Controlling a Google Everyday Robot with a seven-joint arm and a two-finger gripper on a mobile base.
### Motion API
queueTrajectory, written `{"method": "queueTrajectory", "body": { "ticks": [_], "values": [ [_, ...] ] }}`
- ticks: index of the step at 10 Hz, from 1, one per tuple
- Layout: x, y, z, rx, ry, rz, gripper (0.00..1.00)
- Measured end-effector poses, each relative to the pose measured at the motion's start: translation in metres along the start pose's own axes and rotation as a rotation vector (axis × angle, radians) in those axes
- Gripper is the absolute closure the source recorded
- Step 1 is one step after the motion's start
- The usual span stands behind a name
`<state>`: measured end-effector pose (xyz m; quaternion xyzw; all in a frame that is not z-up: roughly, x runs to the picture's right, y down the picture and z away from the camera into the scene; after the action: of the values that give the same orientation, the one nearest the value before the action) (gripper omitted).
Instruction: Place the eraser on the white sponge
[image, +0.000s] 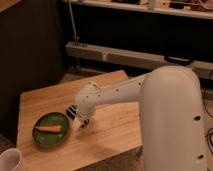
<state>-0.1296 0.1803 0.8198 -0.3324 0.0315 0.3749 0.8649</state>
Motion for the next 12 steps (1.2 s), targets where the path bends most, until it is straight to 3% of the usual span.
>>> {"method": "queueTrajectory", "body": {
  "ticks": [6, 7, 12],
  "values": [
    [-0.009, -0.001, 0.028, 0.004, 0.016, 0.008, 0.22],
    [-0.012, -0.003, 0.029, 0.009, 0.008, 0.015, 0.28],
    [-0.017, -0.015, 0.034, 0.028, 0.000, 0.039, 0.80]
  ]
}}
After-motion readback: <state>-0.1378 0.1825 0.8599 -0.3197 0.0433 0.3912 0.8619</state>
